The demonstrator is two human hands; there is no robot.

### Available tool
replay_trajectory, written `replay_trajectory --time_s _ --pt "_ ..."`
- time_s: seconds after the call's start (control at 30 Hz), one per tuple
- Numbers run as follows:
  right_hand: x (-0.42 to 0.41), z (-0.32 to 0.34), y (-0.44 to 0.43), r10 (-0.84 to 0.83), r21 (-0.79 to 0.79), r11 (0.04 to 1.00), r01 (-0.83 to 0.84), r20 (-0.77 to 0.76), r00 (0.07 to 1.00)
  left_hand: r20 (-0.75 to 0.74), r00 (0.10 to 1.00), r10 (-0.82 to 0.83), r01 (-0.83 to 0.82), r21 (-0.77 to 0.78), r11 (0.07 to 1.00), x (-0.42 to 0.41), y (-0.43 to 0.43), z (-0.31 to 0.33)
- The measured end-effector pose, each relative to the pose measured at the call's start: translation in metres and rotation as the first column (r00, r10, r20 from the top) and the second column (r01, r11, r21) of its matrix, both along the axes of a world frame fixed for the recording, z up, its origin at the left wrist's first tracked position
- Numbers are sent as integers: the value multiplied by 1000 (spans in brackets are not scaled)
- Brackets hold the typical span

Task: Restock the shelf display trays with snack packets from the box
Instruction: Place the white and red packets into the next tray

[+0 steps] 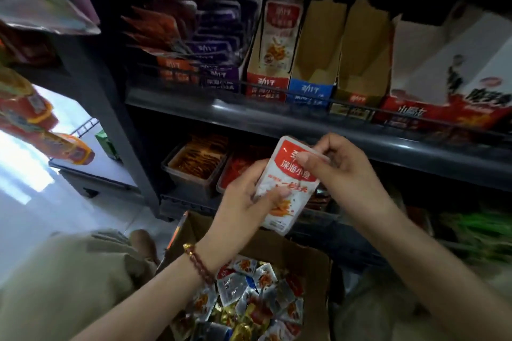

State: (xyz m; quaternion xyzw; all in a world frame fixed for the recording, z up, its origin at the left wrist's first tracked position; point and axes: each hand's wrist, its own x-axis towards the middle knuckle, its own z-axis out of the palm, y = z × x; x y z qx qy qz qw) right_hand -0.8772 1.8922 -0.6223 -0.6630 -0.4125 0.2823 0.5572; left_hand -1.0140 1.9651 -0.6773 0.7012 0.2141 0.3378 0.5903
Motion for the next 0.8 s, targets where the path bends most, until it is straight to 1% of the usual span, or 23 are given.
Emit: replay_trajectory --time_s 0.1,0.23,0.37,0.47,0.53,0.63,0.7,0.8 --pt "-2 3 6 -50 67 996 54 -58 997 38 999 5 -4 -11 1000 8 0 7" --pt "-6 7 10 -10 172 984 36 -148 989 58 998 32 -32 -10 999 10 0 8" --pt "-8 11 13 7 150 988 24 -204 979 91 994 53 -49 -43 998 9 2 13" --pt "-9 10 15 18 131 991 12 -226 974 89 993 75 -74 -22 997 6 2 13" --pt "-10 10 17 31 125 992 -5 -200 979 84 992 93 -93 -2 996 3 4 13" --pt "-9 14 27 71 106 992 -64 -60 996 101 988 118 -120 20 993 0 12 18" --pt "-8 21 36 89 100 991 -88 -11 996 132 982 133 -138 32 990 -1 21 26" --pt "-4 33 46 124 95 986 -135 111 986 176 975 137 -158 113 981 2 36 44"
